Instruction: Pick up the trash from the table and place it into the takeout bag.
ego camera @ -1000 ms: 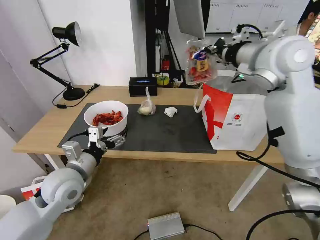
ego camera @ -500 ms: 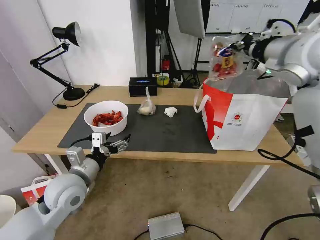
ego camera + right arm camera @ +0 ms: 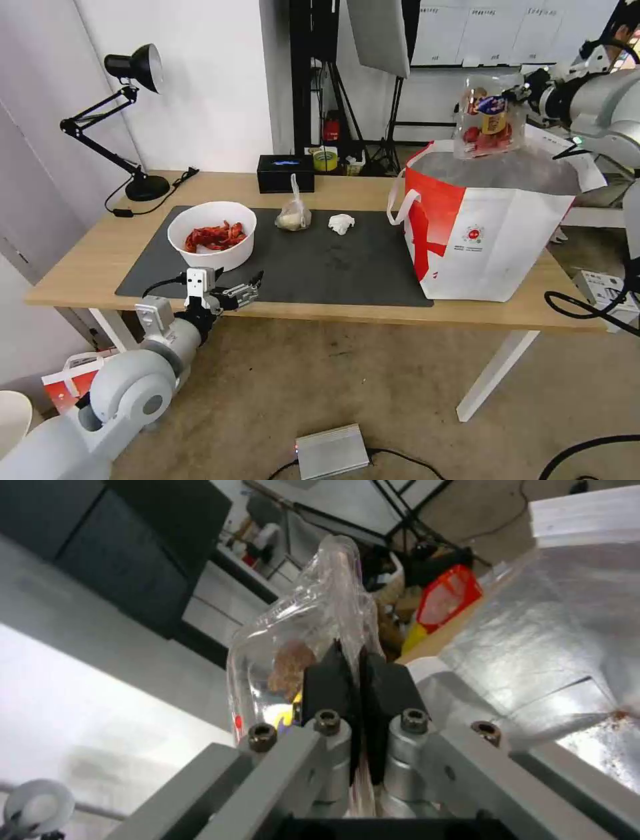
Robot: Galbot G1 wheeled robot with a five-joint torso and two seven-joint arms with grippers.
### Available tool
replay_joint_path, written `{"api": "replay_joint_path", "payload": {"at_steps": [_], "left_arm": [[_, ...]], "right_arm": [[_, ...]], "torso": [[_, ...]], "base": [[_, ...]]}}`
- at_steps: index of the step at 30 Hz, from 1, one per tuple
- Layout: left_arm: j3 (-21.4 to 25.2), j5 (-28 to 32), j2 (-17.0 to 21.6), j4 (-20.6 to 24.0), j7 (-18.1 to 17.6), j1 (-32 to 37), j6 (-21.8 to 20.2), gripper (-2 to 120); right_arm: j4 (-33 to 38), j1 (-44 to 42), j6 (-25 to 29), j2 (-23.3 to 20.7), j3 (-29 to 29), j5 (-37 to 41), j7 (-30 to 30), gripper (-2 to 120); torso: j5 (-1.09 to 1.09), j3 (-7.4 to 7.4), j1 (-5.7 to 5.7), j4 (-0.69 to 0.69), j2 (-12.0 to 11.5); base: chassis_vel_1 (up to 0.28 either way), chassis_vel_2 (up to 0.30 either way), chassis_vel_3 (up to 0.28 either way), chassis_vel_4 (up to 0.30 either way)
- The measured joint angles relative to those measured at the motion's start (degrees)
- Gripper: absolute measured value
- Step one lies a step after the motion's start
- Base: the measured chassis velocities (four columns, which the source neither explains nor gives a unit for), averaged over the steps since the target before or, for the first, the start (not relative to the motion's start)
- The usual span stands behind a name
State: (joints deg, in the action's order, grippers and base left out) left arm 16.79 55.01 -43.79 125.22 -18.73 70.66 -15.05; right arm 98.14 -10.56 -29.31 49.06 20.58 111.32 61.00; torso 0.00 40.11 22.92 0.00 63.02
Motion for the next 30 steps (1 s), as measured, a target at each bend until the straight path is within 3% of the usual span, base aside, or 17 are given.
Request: {"api": "replay_joint_path", "payload": {"at_steps": [12, 30], "left_arm": [[-0.36, -0.53, -0.32, 0.16, 0.00, -0.05, 0.09, 100], [-0.19, -0.41, 0.14, 0.47, 0.01, -0.13, 0.25, 100]], "right_arm": [[-2.12, -0.90, -0.36, -0.01, 1.20, -0.30, -0.40, 1], [-6.13, -1.40, -0.49, 3.35, 2.19, -2.30, -0.54, 1]], "torso": [[0.00, 0.00, 0.00, -0.01, 0.00], [0.00, 0.00, 0.00, 0.00, 0.00]], "base": [[0.000, 0.000, 0.000, 0.000], [0.000, 0.000, 0.000, 0.000]]}}
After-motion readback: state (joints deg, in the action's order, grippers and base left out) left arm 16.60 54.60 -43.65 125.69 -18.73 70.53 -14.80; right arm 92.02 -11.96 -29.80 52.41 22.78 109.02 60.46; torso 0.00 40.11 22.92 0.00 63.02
